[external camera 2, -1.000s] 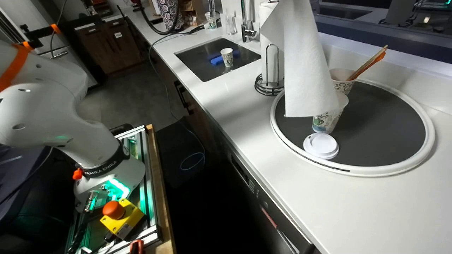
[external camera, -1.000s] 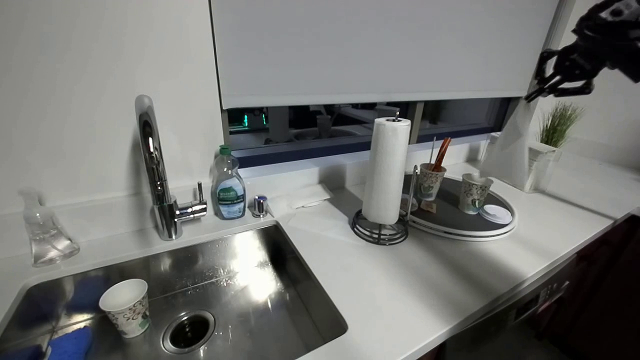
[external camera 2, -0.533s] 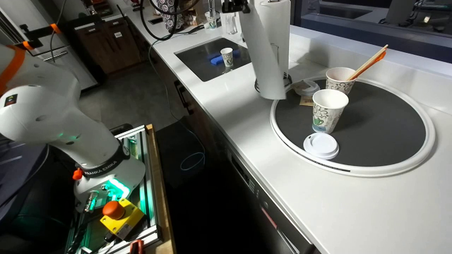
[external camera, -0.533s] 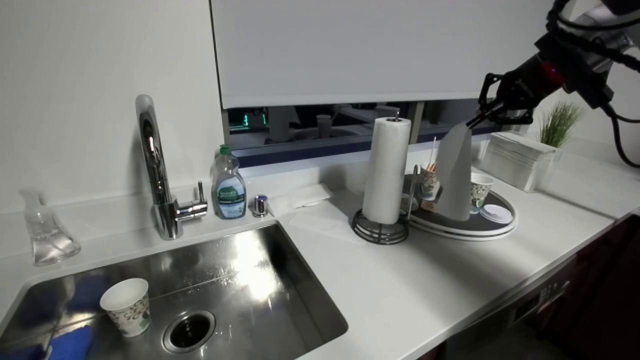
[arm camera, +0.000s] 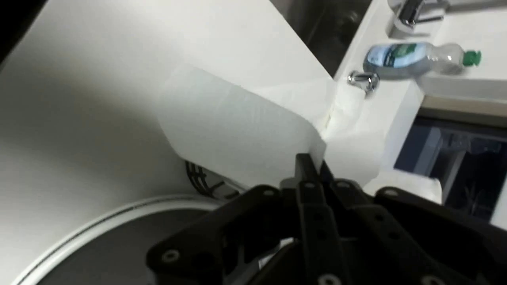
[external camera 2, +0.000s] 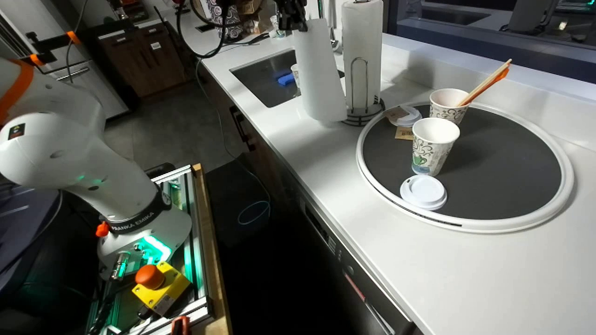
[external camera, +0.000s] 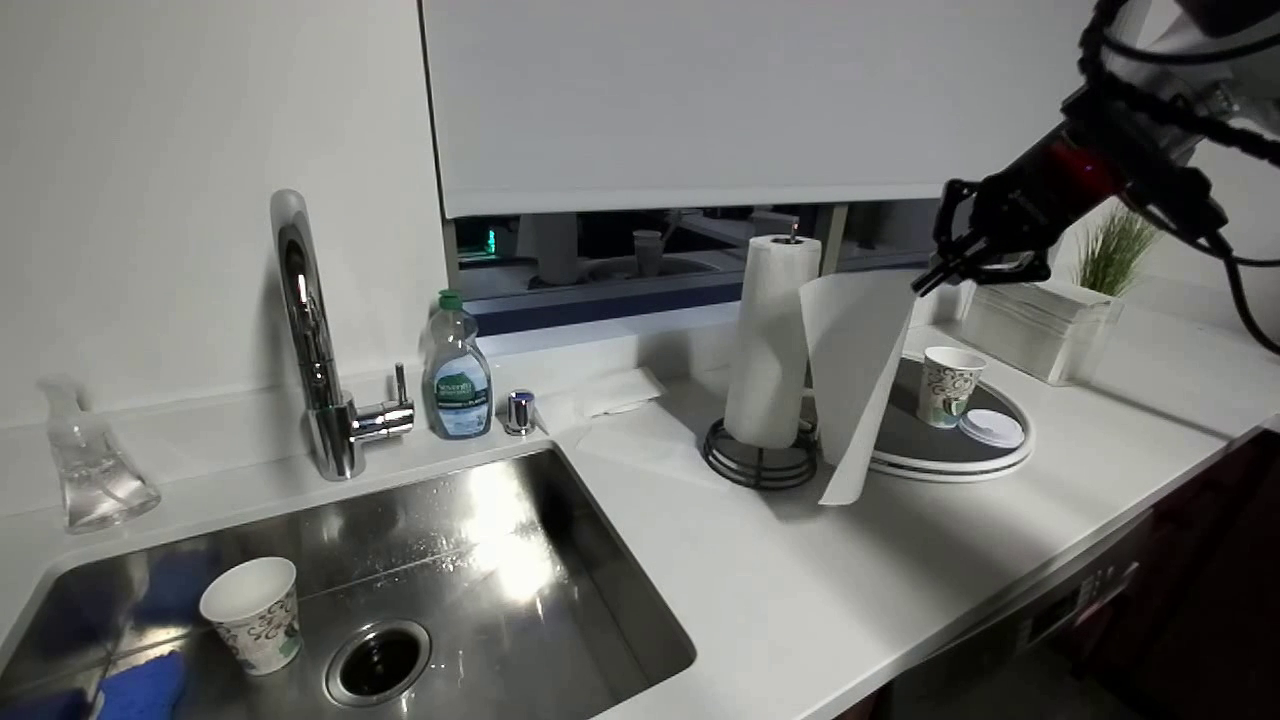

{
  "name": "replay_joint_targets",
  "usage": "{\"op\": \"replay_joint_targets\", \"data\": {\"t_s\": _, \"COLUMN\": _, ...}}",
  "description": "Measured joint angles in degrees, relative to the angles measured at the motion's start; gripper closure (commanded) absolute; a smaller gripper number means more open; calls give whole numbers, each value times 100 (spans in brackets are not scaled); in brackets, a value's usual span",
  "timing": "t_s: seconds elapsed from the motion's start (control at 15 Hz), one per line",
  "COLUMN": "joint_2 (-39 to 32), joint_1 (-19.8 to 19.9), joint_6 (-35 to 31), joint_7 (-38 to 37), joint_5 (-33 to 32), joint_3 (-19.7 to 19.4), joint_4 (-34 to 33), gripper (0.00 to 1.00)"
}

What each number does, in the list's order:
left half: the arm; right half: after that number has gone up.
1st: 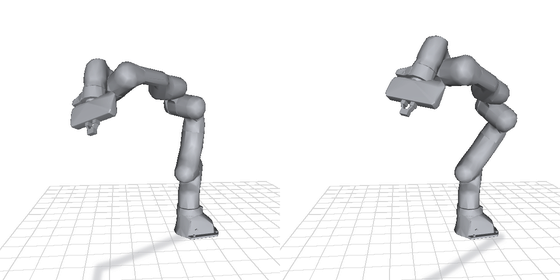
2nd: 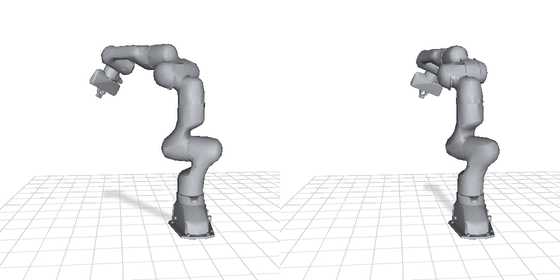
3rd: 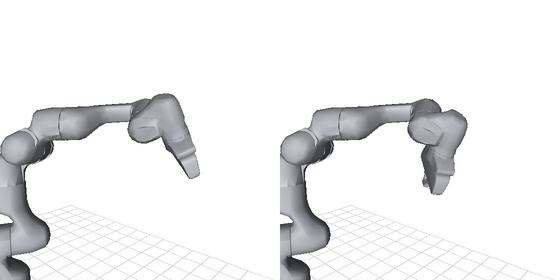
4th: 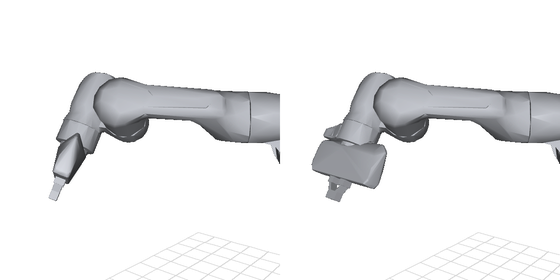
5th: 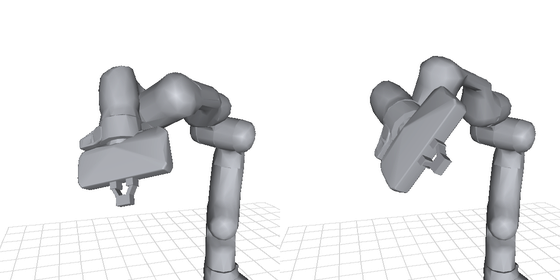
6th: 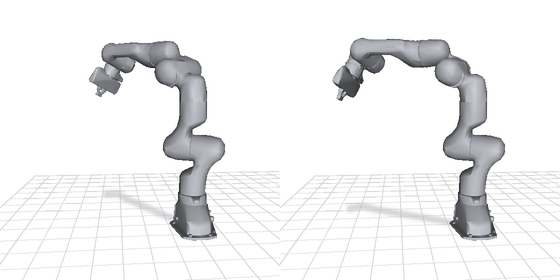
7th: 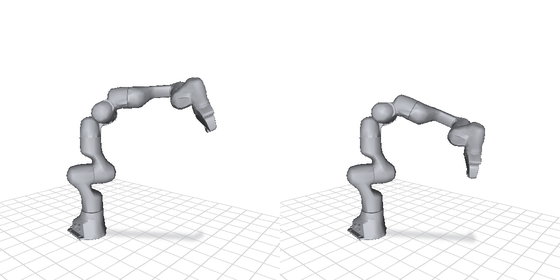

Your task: Tear one paper towel from the roll and use it to wipe the countertop.

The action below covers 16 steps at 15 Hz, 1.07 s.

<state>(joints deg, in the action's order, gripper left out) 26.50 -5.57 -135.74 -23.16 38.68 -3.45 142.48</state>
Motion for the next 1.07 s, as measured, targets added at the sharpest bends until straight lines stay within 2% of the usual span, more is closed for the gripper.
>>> {"op": "replay_joint_targets", "data": {"t_s": 0.2, "joint_2": -452, "joint_1": -174, "joint_6": 342, "joint_7": 22, "joint_5": 167, "joint_3": 345, "joint_4": -1, "gripper": 100}}
{"op": "replay_joint_targets", "data": {"t_s": 0.4, "joint_2": -955, "joint_1": -171, "joint_6": 510, "joint_7": -109, "joint_5": 83, "joint_3": 672, "joint_4": 4, "gripper": 100}}
{"op": "replay_joint_targets", "data": {"t_s": 0.67, "joint_2": -1513, "joint_1": 88, "joint_6": 503, "joint_7": -1053, "joint_5": -1026, "joint_3": 951, "joint_4": 39, "gripper": 100}}
{"op": "replay_joint_targets", "data": {"t_s": 0.93, "joint_2": -1849, "joint_1": 267, "joint_6": 598, "joint_7": -2185, "joint_5": -2415, "joint_3": 989, "joint_4": 36, "gripper": 100}}
{"op": "replay_joint_targets", "data": {"t_s": 1.07, "joint_2": -1954, "joint_1": 296, "joint_6": 858, "joint_7": -2732, "joint_5": -3081, "joint_3": 994, "joint_4": -22, "gripper": 100}}
